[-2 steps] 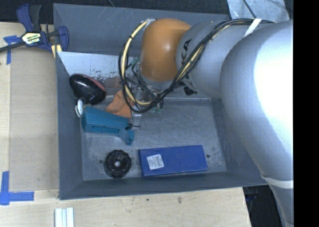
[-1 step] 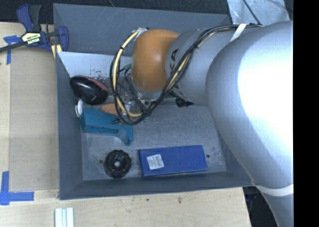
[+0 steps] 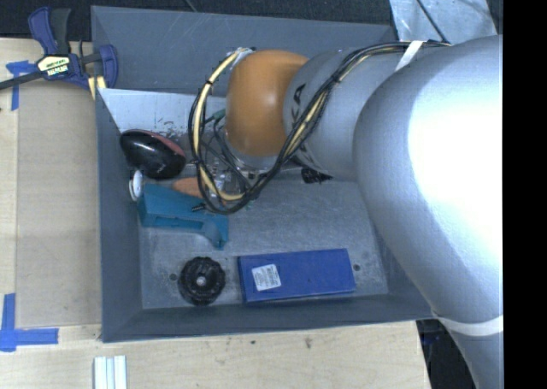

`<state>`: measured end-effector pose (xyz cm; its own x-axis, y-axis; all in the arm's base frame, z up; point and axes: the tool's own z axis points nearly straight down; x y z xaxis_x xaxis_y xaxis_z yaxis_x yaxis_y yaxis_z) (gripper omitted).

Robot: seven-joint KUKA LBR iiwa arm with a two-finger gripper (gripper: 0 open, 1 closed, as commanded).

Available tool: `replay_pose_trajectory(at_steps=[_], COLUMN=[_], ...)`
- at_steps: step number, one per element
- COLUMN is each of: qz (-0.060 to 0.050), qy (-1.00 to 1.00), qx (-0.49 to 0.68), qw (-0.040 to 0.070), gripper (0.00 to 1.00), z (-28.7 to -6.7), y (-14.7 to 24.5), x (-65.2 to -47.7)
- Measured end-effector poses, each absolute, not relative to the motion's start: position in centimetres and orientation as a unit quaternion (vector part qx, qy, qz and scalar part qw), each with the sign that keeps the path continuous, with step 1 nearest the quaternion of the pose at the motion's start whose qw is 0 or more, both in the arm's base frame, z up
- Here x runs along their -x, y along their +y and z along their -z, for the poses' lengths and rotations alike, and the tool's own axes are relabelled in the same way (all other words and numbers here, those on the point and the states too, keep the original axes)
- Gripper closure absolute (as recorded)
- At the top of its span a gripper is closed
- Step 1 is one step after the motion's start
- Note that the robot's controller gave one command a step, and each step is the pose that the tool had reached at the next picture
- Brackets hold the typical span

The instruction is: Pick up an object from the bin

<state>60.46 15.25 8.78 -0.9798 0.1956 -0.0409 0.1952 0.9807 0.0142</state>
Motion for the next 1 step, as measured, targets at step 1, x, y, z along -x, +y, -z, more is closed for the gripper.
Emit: replay_pose_trajectory(at_steps=[1], qz=[-0.005], qy=[0.995], qx=[-0.099], qw=[0.017], gripper=[1.00], z=[-8.77], y=[14.86], x=[-60.78])
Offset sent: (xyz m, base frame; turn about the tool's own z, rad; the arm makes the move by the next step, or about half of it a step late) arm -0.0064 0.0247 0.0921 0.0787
